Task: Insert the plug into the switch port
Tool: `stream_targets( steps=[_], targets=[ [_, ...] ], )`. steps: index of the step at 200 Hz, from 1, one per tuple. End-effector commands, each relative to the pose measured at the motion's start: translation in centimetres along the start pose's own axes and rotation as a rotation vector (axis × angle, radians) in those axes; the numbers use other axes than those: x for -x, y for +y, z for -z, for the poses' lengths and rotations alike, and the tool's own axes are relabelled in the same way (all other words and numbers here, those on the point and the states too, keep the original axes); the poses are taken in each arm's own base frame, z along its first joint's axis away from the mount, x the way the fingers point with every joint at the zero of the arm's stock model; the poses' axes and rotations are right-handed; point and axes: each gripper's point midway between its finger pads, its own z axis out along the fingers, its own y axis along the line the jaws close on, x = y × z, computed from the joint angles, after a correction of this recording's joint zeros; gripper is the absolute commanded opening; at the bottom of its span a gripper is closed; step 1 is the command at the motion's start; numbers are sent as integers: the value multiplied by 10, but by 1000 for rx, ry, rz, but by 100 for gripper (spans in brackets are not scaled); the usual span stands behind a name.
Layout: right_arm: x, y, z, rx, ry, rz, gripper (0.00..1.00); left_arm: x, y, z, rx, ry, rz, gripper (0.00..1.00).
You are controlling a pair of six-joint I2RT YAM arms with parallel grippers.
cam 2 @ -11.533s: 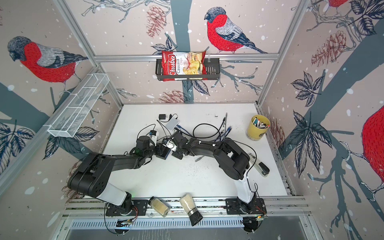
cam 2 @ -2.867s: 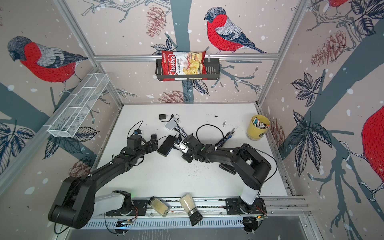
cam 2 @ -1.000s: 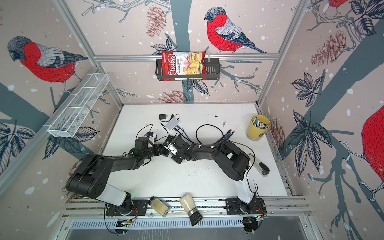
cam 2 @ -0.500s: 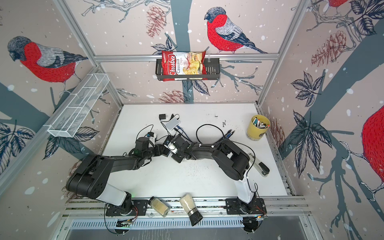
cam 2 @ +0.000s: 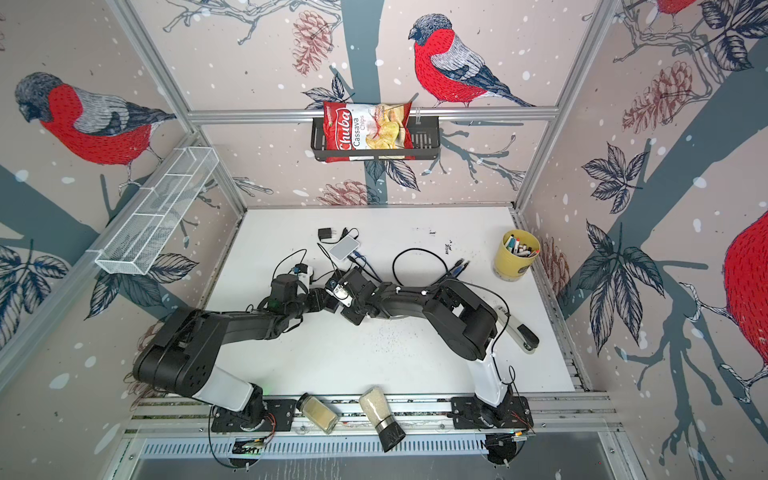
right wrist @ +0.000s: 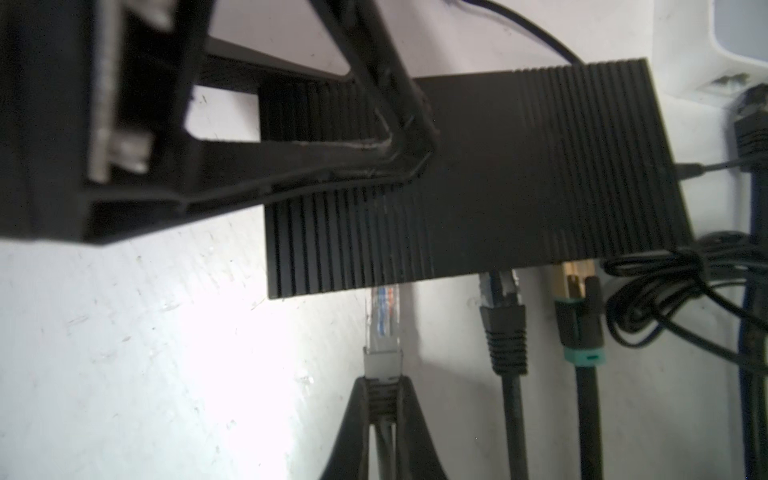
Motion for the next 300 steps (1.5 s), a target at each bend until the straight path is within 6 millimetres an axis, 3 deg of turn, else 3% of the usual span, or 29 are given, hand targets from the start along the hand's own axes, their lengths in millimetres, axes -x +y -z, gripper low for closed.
stream_targets(
  steps=[1,100,136,200,300],
  targets=[
    [35,4,8,19,-118,20,0,-9,-10,-1,-51,40,1,42],
    [57,-8,13,-43,-215,1,0,-12,-14,-3,-73,49,-5,41],
    [66,11,19,53,-288,46,0,-14,-16,-3,-89,57,-9,41],
    [73,10,6,54,-294,45,0,-17,-22,-4,-113,64,2,41],
    [119,14,23,65,-420,131,0,-30,-38,-5,-194,100,-35,41]
  ],
)
